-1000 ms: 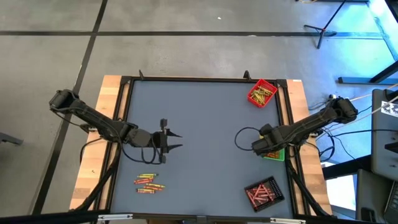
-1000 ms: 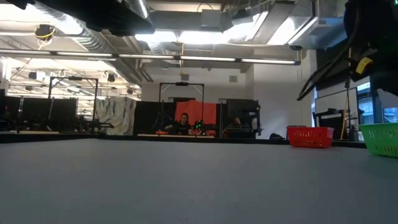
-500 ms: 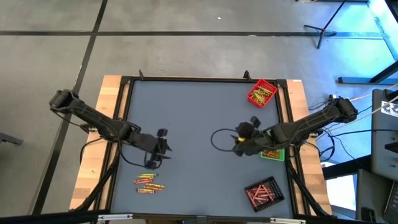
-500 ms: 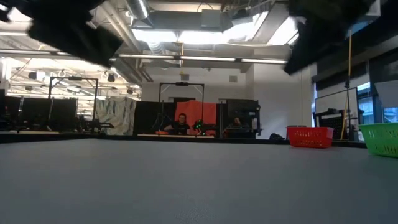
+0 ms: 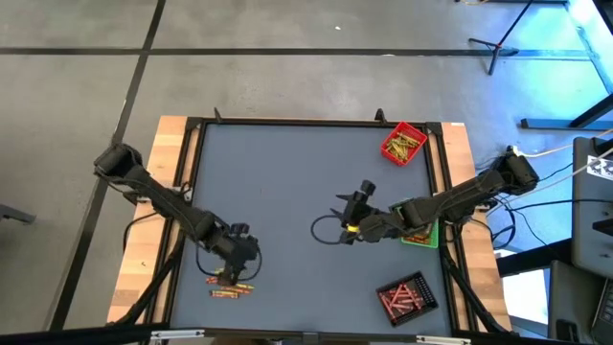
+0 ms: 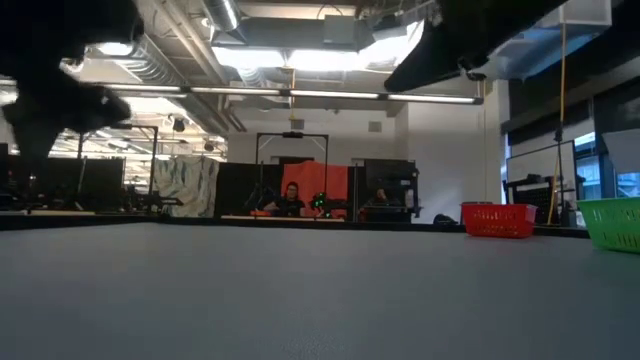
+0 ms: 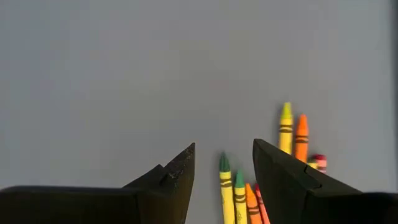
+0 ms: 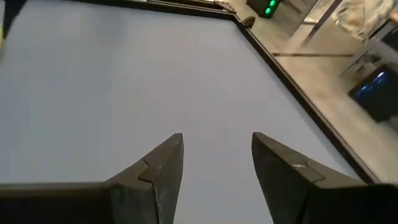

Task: Sort crayons
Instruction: Put the green crayon into the red bin

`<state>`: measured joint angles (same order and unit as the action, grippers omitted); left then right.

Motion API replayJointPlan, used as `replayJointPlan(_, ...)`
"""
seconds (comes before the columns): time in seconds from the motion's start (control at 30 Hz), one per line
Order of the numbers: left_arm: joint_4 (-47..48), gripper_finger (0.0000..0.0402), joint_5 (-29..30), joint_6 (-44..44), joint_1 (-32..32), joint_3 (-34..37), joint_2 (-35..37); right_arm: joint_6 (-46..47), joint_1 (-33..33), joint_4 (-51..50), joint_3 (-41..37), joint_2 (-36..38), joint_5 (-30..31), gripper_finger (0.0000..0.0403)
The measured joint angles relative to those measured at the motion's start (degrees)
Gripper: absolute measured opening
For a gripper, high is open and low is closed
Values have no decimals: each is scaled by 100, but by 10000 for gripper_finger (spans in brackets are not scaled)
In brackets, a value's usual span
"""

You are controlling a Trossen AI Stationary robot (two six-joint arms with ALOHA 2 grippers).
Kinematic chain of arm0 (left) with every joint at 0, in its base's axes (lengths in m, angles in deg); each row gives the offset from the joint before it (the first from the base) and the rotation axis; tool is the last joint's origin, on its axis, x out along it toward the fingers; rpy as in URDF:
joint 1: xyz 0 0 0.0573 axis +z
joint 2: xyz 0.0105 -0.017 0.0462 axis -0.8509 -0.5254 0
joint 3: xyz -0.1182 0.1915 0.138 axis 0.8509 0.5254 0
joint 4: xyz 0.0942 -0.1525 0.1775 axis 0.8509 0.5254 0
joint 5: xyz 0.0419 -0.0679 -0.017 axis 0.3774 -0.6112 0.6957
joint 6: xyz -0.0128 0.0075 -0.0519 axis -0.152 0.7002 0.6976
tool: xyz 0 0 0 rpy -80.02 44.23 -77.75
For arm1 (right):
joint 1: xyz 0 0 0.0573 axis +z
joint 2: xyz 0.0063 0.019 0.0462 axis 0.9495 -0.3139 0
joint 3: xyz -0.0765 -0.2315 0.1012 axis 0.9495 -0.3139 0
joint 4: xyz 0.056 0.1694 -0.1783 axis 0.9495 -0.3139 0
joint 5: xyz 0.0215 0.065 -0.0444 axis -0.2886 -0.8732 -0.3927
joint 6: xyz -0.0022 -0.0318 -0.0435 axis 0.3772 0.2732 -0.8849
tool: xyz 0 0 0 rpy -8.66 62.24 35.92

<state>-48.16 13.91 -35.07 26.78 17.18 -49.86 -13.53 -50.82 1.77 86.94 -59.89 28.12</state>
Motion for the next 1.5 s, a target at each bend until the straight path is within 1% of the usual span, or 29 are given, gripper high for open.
replayJointPlan(0.2,95,144,-287,735,-57,-75,-615,-207,-305,36,-7,-187,4,188)
replayJointPlan(0.33,111,144,-520,926,-57,-75,-838,-207,-565,62,-4,-183,4,188)
replayJointPlan(0.43,133,144,-538,944,-58,-75,-868,-209,-713,61,-4,-181,-3,188)
replayJointPlan(0.53,258,144,-418,983,-55,-72,-867,-212,-833,53,-4,-181,-232,188)
replayJointPlan(0.6,288,144,-392,1070,-55,-64,-867,-212,-835,58,-4,-181,-345,188)
replayJointPlan(0.77,271,144,-433,1143,-55,14,-867,-206,-817,62,-4,-181,-400,188)
replayJointPlan(1.1,237,142,-451,1045,43,197,-850,-77,-815,61,-2,-181,-780,188)
replayJointPlan(1.23,259,118,-449,879,74,201,-850,-26,-818,58,-2,-181,-853,188)
replayJointPlan(1.5,253,37,-432,244,87,207,-857,-19,-818,58,0,-197,-858,188)
